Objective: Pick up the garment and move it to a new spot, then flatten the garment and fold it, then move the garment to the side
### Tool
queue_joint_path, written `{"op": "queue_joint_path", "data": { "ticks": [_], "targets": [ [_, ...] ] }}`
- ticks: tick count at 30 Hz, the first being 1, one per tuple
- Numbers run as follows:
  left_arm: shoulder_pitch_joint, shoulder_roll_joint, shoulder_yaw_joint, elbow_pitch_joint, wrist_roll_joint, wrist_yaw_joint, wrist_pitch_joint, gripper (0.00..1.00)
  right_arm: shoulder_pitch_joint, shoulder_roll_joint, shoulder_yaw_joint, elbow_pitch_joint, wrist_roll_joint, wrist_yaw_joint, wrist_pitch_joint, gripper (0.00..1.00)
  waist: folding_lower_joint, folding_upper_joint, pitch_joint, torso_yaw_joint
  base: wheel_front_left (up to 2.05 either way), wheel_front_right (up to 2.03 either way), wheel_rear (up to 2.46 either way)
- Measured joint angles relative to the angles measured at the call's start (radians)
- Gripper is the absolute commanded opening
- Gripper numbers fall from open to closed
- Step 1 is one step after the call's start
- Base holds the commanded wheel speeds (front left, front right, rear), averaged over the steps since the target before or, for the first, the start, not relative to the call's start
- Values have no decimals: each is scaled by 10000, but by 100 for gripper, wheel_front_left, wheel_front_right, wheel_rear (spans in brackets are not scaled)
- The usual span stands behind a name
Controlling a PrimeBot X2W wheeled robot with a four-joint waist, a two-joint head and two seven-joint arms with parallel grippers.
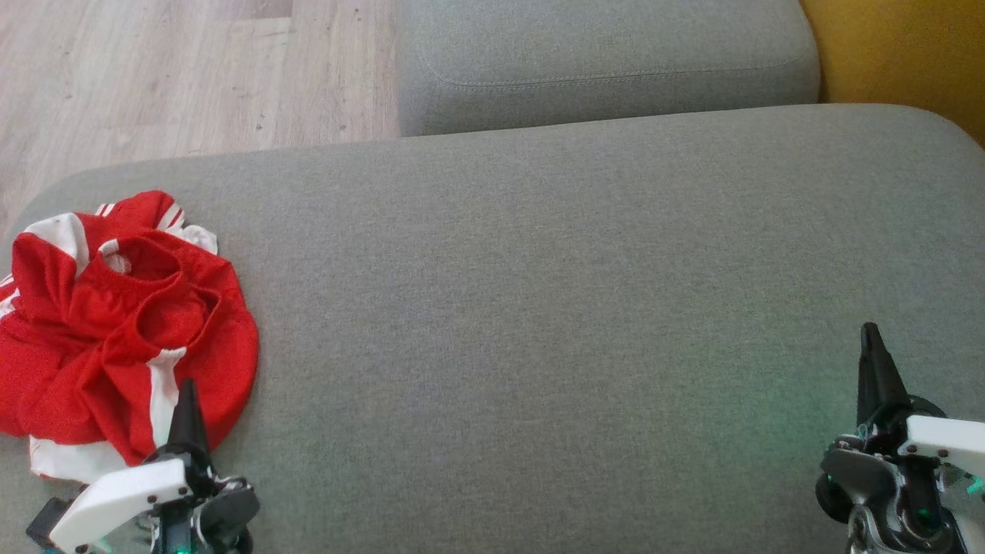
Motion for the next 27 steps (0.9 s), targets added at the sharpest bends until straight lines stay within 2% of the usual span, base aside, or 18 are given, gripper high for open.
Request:
{"op": "queue_joint_path", "data": {
  "ticks": [27],
  "targets": [
    [0,0,0,0,0,0,0,0,0,0,0,0,0,0,0,0,0,0,0,0,0,0,0]
  ]
}}
